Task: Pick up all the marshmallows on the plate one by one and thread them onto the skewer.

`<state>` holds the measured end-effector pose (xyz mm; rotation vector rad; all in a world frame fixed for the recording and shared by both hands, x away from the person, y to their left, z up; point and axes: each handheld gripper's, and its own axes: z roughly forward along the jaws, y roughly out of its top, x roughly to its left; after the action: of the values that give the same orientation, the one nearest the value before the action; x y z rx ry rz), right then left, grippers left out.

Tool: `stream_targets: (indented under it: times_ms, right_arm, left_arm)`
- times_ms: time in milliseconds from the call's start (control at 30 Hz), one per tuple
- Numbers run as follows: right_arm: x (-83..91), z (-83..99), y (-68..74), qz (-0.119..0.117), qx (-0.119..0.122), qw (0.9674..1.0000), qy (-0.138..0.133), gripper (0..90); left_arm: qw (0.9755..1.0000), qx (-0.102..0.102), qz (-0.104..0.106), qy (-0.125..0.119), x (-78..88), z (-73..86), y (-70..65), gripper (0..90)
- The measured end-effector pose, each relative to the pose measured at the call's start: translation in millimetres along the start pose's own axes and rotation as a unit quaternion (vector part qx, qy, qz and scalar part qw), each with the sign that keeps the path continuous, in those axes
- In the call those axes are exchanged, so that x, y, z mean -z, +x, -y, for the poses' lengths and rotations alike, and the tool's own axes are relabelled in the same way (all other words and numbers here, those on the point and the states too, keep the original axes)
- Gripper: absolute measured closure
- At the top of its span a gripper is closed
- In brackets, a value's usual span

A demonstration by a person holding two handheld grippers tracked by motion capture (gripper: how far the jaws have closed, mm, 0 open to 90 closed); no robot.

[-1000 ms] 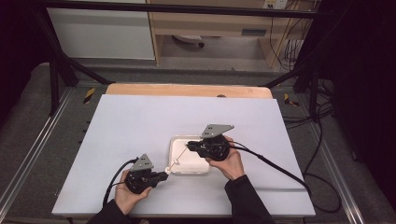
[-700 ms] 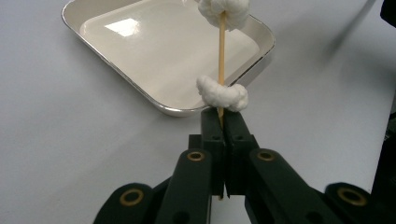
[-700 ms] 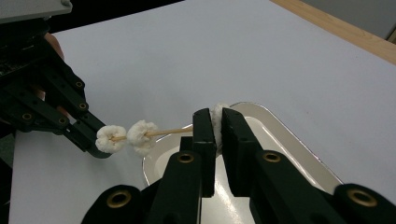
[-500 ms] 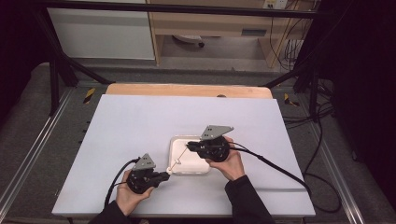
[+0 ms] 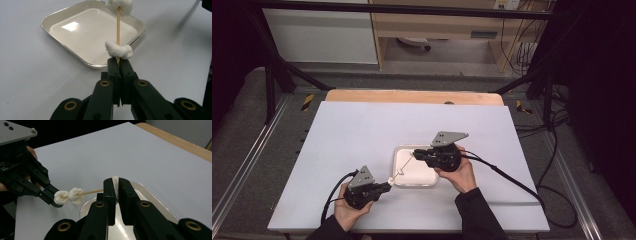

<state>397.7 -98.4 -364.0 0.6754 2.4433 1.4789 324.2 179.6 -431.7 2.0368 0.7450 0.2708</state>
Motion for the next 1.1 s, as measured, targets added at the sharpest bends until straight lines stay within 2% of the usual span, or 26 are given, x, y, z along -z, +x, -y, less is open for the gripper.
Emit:
stream_targets:
  times_ms: [167,300,500,933,1033,1100]
  right_arm:
    - [6.3,-1.4,-2.7,0.006,-0.006,0.9999,-0.011,85.2]
    - [12.3,-3.1,-3.1,0.005,-0.005,0.9998,-0.020,85.1]
    - [6.1,0.5,-1.7,0.009,0.011,0.9999,-0.006,85.1]
    - [1.1,4.1,2.2,-0.004,0.026,0.9997,0.003,85.4]
    - [0.1,4.5,2.7,-0.006,0.030,0.9995,0.002,85.6]
    - [-0.7,5.0,3.3,-0.006,0.033,0.9994,0.005,85.8]
  left_arm:
    - [1.0000,0.000,-0.006,0.005,0.1,3.4,2.6,88.9]
    - [1.0000,0.005,0.001,-0.004,-0.2,3.5,6.1,88.9]
    - [0.9999,-0.008,0.013,-0.004,-2.3,0.0,0.4,88.9]
    - [0.9997,0.016,0.012,0.016,-6.9,-1.8,-0.8,89.0]
    - [0.9996,0.014,0.013,0.020,-7.7,-3.1,-1.7,89.0]
    - [0.9995,0.007,0.005,0.031,-8.4,-5.0,-3.6,89.1]
